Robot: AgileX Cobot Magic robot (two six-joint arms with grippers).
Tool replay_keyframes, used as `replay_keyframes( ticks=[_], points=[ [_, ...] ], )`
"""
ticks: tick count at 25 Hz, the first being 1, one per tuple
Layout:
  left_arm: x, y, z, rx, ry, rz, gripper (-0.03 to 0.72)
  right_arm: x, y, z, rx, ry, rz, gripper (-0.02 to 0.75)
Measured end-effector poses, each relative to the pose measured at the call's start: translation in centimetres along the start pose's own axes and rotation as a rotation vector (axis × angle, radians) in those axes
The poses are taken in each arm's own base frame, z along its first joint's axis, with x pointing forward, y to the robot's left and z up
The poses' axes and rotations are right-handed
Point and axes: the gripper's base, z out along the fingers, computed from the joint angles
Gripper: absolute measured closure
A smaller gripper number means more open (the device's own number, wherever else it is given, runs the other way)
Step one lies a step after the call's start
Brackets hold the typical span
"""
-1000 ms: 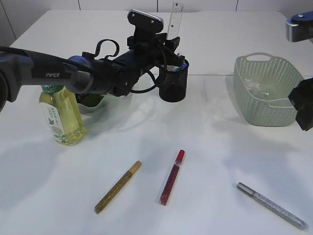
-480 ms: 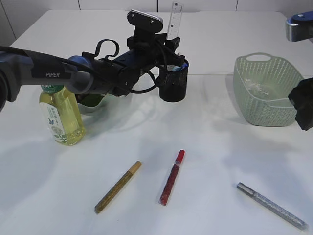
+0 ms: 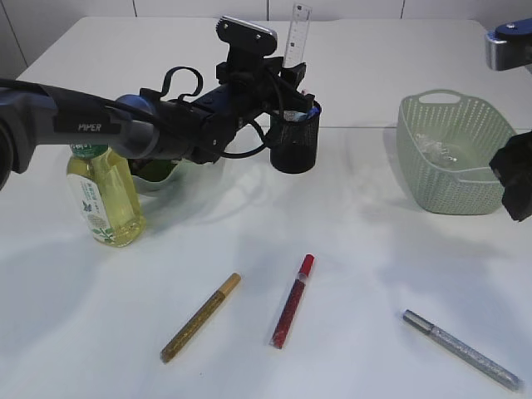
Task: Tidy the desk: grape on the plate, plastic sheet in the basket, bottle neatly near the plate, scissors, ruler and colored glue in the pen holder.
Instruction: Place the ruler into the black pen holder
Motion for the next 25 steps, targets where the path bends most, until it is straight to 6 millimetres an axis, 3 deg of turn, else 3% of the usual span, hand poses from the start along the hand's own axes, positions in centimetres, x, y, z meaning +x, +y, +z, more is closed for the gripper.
replay_keyframes(
  ticks=[25],
  points=[
    [0.00, 0.00, 0.00, 0.000, 0.000, -0.006, 0.367, 0.00, 0.00, 0.00, 0.000, 0.000, 0.000, 0.248]
  ],
)
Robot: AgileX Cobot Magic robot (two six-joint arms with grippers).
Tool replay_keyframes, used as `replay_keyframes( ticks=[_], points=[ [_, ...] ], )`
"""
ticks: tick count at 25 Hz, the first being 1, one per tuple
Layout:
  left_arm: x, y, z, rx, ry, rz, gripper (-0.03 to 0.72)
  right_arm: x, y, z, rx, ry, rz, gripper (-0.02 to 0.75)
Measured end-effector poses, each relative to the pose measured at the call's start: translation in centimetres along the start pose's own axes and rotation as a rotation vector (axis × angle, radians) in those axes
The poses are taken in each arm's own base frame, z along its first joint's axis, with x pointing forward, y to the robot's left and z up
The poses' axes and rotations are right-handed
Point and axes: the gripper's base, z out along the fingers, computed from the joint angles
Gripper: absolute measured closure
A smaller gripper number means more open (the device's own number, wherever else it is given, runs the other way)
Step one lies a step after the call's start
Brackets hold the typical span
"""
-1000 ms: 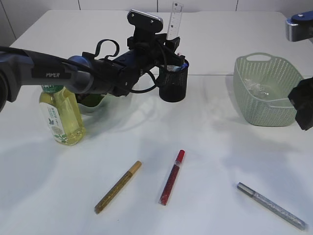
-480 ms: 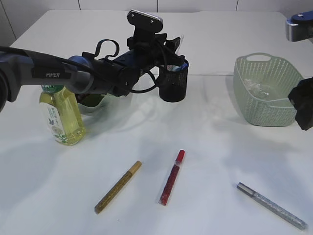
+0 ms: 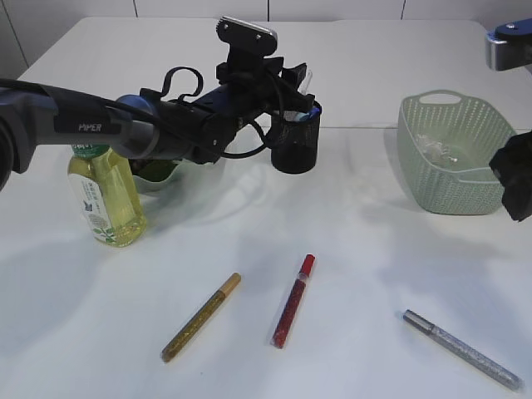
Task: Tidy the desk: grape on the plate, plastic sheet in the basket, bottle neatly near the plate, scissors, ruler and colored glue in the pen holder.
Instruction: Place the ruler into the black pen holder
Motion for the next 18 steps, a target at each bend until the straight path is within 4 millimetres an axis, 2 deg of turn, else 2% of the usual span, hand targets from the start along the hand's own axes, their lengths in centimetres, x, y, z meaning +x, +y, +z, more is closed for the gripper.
replay_keyframes(
  ticks=[7, 18],
  points=[
    [0.4, 0.0, -0.1, 0.003, 0.107, 0.000, 0.367, 0.0, 0.0, 0.0, 0.000, 0.000, 0.000, 0.248],
    [-3.8, 0.4, -1.2, -0.015, 0.239, -0.061, 0.367, 0.0, 0.0, 0.0, 0.000, 0.000, 0.000, 0.248]
  ],
)
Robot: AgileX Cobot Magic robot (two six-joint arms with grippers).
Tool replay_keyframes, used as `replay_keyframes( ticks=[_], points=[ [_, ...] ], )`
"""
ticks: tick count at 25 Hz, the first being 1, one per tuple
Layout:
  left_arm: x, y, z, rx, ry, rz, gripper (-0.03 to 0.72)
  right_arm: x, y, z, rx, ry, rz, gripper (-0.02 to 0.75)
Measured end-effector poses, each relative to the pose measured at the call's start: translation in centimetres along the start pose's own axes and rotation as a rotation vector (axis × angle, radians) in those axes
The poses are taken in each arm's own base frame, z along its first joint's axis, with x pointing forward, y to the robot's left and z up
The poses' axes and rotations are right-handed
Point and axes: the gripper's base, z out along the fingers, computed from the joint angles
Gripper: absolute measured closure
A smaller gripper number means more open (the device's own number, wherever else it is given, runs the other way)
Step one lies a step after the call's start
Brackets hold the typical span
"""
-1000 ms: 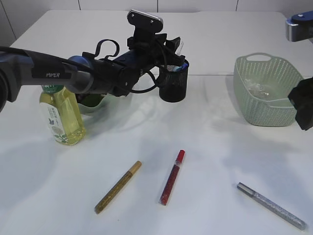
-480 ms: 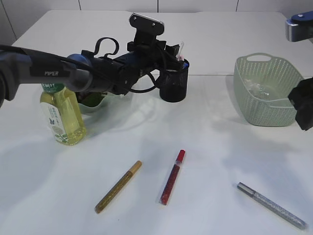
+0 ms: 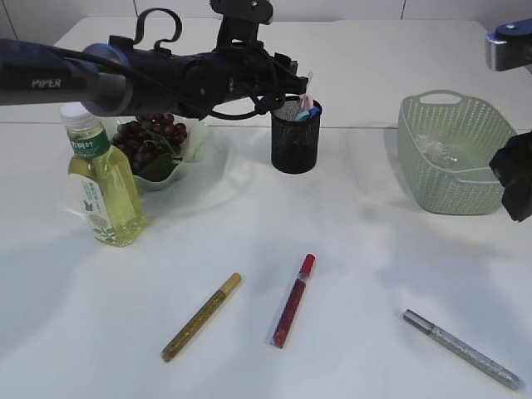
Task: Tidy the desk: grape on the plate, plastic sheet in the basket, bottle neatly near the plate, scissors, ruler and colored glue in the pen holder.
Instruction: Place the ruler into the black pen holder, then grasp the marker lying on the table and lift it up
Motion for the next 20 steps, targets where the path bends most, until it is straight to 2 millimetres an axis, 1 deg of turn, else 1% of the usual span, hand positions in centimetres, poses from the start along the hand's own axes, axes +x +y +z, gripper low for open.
replay_keyframes(
  ticks=[7, 10, 16, 20],
  points=[
    [-3.1, -0.1, -2.0, 0.005, 0.055, -0.008, 0.367, 0.1, 0.0, 0.0, 0.002, 0.013, 0.000, 0.247],
    [-4.1, 0.0, -3.1, 0.007, 0.124, -0.026, 0.368, 0.1, 0.0, 0.0, 0.002, 0.015, 0.000, 0.247],
    [-6.3, 0.1, -6.4, 0.022, 0.322, -0.050, 0.369, 0.1, 0.0, 0.0, 0.002, 0.016, 0.000, 0.248],
    [-8.2, -0.1, -9.5, 0.036, 0.446, -0.047, 0.370, 0.2, 0.1, 0.0, -0.010, 0.018, 0.005, 0.248]
  ],
)
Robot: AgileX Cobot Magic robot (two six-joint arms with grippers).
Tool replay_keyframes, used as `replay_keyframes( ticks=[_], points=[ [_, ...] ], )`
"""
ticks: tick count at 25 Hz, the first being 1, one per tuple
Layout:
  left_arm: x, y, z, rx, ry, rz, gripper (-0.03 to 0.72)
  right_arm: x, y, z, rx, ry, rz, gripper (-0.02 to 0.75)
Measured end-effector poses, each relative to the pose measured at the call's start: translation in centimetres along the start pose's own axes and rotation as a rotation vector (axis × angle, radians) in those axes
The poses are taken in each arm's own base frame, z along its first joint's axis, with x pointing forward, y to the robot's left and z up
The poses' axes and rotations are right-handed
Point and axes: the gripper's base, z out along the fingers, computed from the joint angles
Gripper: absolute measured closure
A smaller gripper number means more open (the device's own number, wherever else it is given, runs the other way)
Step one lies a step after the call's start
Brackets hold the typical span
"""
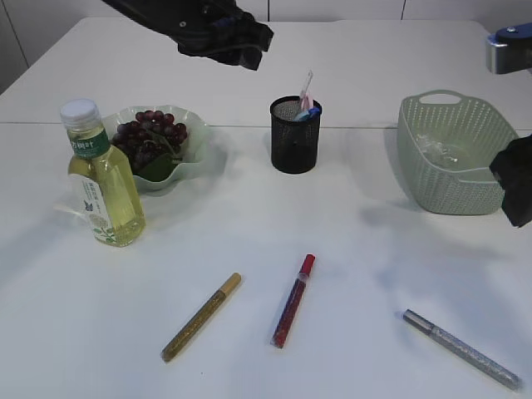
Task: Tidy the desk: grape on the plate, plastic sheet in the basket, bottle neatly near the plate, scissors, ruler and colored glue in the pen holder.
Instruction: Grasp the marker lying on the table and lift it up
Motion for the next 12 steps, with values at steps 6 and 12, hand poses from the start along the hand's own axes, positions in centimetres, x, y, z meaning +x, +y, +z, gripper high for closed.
replay_keyframes(
  ticks=[6, 12],
  points=[
    [0.4, -0.4, -4.5, 0.013, 0.186, 0.006, 0.402, 0.1, 0.8, 0.0, -0.089, 0.014, 0.019, 0.248],
    [2.2, -0.5, -5.9, 0.026, 0.422, 0.003, 0.408, 0.1, 1.0, 0.1, -0.110, 0.019, -0.027, 0.248]
  ],
)
